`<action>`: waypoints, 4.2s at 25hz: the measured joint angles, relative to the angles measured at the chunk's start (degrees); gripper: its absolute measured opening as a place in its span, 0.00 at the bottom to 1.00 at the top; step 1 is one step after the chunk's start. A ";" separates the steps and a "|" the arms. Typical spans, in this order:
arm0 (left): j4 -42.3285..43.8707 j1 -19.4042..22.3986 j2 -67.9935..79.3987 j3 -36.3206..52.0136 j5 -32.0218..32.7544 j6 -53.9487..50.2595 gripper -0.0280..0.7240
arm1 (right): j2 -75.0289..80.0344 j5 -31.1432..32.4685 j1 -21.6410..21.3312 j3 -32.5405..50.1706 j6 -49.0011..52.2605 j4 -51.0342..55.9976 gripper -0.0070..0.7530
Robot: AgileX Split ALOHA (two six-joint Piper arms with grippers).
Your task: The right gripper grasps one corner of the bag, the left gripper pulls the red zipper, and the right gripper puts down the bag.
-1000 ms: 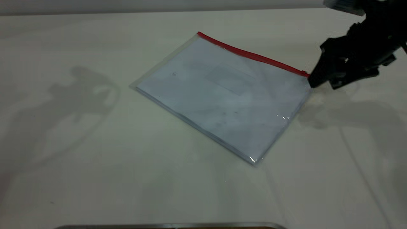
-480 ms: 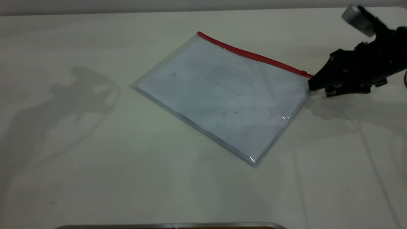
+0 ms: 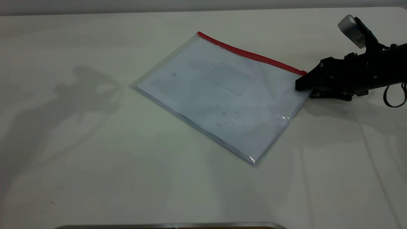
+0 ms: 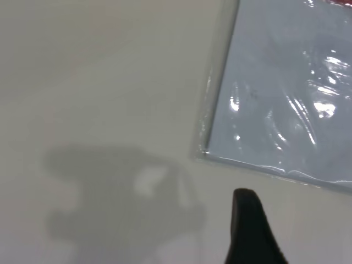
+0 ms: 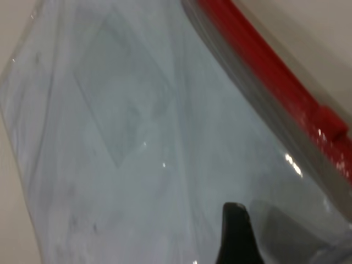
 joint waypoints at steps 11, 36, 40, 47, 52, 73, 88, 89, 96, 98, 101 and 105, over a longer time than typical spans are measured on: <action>0.40 -4.26 0.04 0.00 -1.16 0.74 0.70 | 1.74 12.77 0.00 -2.08 -2.09 -0.56 0.05; 2.19 -16.18 12.80 -0.13 -8.64 25.87 0.70 | 1.55 16.39 25.75 -37.09 10.62 -38.04 0.05; 1.41 -16.68 14.35 -0.13 -11.96 26.06 0.70 | 1.61 16.39 26.30 -37.16 9.98 -37.53 0.05; -1.87 -18.56 16.04 -0.59 -13.34 26.46 0.70 | 1.67 16.39 26.78 -37.16 9.03 -37.21 0.05; -6.22 -18.84 17.34 -0.59 -13.29 28.58 0.70 | 1.67 16.39 26.78 -37.16 8.90 -37.10 0.05; -20.38 -18.84 18.91 -2.85 -10.90 42.58 0.41 | 1.67 16.06 26.73 -37.16 8.86 -37.34 0.06; -19.96 -18.84 18.91 -2.85 -10.77 42.63 0.36 | 1.67 16.01 26.73 -37.16 8.86 -37.34 0.06; -19.96 -18.84 18.91 -2.85 -10.77 42.63 0.36 | 1.67 16.01 26.73 -37.16 8.86 -37.34 0.06; -19.91 -18.88 18.91 -2.85 -10.49 42.63 0.19 | 1.67 15.95 26.73 -37.16 8.86 -37.34 0.06; -19.91 -18.88 18.91 -2.85 -10.49 42.63 0.11 | 1.67 15.82 26.68 -37.16 8.86 -37.34 0.06; -19.66 -18.95 18.91 -2.85 -10.67 42.63 0.07 | 1.67 15.82 26.37 -37.16 8.86 -37.30 0.06; -19.51 -18.98 18.91 -3.10 -11.19 42.77 0.06 | 1.71 16.58 25.16 -37.16 9.25 -36.40 0.06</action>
